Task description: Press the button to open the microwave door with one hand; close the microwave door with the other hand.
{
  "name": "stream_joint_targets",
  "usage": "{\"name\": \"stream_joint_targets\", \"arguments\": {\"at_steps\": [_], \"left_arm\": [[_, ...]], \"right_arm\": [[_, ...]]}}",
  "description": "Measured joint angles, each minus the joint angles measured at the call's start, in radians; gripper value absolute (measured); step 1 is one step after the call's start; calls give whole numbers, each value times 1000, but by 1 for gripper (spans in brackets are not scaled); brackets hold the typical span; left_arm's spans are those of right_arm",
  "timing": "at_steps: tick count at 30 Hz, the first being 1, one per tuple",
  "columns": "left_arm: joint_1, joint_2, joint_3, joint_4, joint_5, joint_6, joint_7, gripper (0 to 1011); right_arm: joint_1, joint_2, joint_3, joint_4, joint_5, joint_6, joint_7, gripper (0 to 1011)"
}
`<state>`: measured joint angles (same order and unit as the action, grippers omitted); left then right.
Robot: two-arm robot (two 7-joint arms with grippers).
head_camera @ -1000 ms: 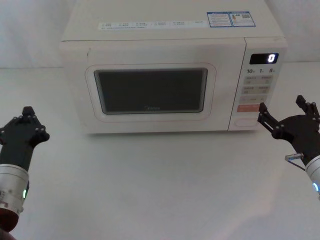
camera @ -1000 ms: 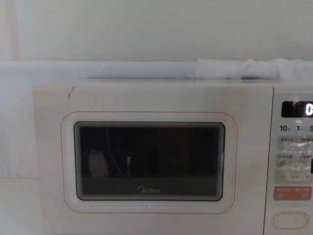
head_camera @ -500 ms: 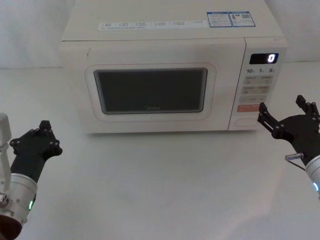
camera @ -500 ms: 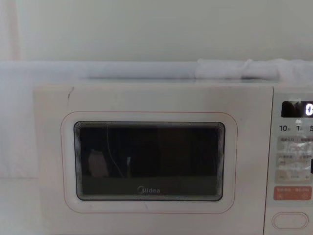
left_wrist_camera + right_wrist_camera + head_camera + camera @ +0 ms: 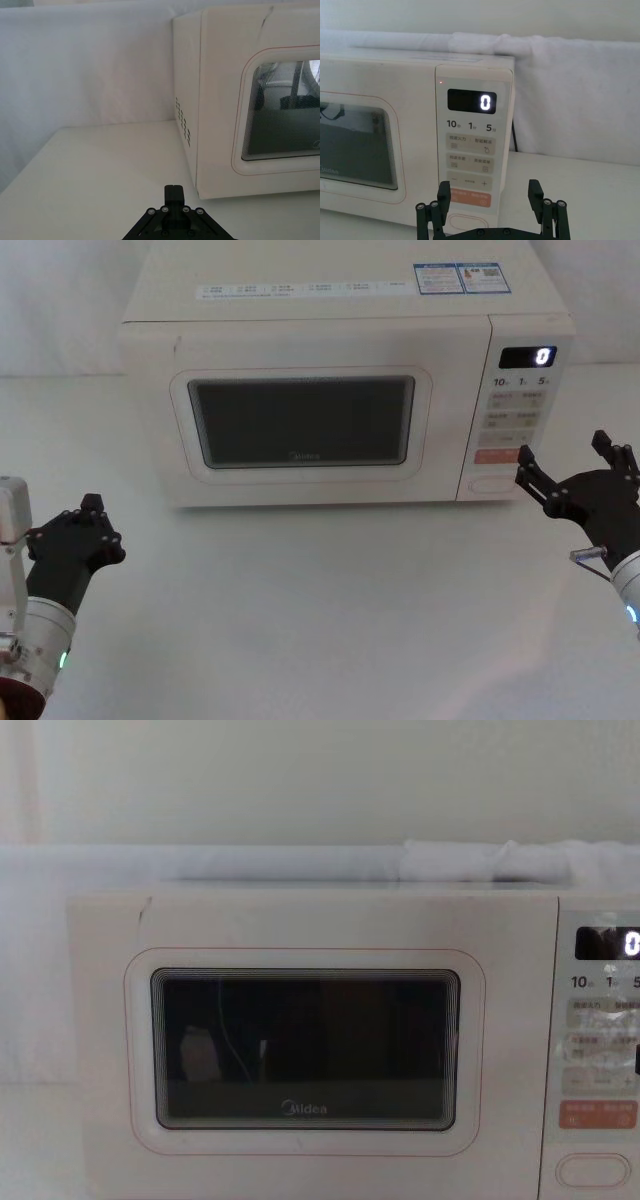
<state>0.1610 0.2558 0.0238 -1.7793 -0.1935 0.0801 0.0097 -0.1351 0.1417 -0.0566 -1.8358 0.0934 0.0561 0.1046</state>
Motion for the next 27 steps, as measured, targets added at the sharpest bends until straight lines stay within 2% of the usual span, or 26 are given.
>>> {"name": "stream_joint_targets", "arguments": {"at_steps": [6,9,11,13,14,20,21,23,27], "left_arm": [[-1,1,0,0,-2,0,0,0],[-1,1,0,0,-3,0,0,48],[-1,1,0,0,-3,0,-1,127],[-1,1,0,0,-4,-1,-1,144],[-1,1,0,0,-4,-1,-1,197],[-2,1,0,-1,-5,-1,-1,371],[-2,1,0,-1,-5,-1,-1,430],[-2,1,0,-1,-5,-1,-1,452],[-2,1,0,-1,-6,-1,-1,596]], "right_arm": [[0,0,0,0,0,0,0,1002],[0,0,0,0,0,0,0,1002],[0,0,0,0,0,0,0,1002],[0,0,0,0,0,0,0,1002],[0,0,0,0,0,0,0,1002],[0,0,0,0,0,0,0,1002],[0,0,0,0,0,0,0,1002],[0,0,0,0,0,0,0,1002],[0,0,0,0,0,0,0,1003]]}}
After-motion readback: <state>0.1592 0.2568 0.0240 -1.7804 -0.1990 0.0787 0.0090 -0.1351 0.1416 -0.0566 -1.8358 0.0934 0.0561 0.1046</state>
